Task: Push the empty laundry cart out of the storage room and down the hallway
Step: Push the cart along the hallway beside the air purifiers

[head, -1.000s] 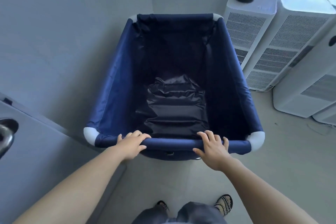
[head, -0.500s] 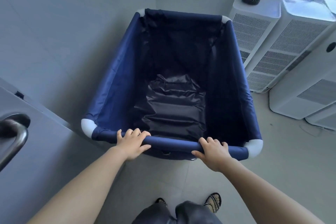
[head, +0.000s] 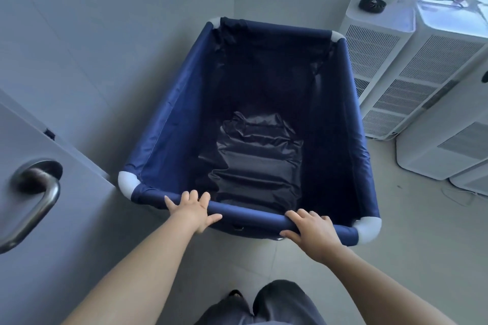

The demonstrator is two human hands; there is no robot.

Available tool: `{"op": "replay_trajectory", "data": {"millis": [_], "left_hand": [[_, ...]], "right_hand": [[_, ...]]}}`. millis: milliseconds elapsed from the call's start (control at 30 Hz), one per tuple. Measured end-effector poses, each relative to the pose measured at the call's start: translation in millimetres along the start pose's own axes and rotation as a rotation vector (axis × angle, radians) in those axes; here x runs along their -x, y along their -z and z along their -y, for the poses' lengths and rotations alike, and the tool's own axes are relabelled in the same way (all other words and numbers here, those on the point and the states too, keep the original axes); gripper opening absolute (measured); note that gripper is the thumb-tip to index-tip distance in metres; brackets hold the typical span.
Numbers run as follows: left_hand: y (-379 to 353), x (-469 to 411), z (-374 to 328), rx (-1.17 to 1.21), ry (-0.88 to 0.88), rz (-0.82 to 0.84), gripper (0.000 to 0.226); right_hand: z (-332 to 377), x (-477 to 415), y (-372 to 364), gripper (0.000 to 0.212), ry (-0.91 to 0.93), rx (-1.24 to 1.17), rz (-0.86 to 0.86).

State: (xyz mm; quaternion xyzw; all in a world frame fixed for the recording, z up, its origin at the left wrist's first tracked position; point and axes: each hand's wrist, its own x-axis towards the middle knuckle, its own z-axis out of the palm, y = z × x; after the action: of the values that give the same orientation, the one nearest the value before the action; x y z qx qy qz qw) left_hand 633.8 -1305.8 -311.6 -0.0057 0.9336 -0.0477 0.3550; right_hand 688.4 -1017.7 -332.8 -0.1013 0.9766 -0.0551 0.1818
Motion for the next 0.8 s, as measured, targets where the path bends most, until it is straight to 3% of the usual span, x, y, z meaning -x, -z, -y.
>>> {"op": "replay_trajectory", "data": {"millis": [300,633,800], "left_hand": [[-11.8,-25.7,20.9,0.024,-0.162,-0.303,0.06],[45.0,-82.6,18.5,-0.026,-0.251,-0.386,0.055],[88.5,-118.6,16.6,-0.072,-0.29,-0.33,0.052]], "right_hand": [[-12.4,-30.5,5.7,0.049,0.1,0.052,-0.025],[-33.9,-93.2,26.5,0.051,0.076,0.099,-0.111],[-44.1,-132.3,41.3,0.049,0.064,0.095,-0.129]]}}
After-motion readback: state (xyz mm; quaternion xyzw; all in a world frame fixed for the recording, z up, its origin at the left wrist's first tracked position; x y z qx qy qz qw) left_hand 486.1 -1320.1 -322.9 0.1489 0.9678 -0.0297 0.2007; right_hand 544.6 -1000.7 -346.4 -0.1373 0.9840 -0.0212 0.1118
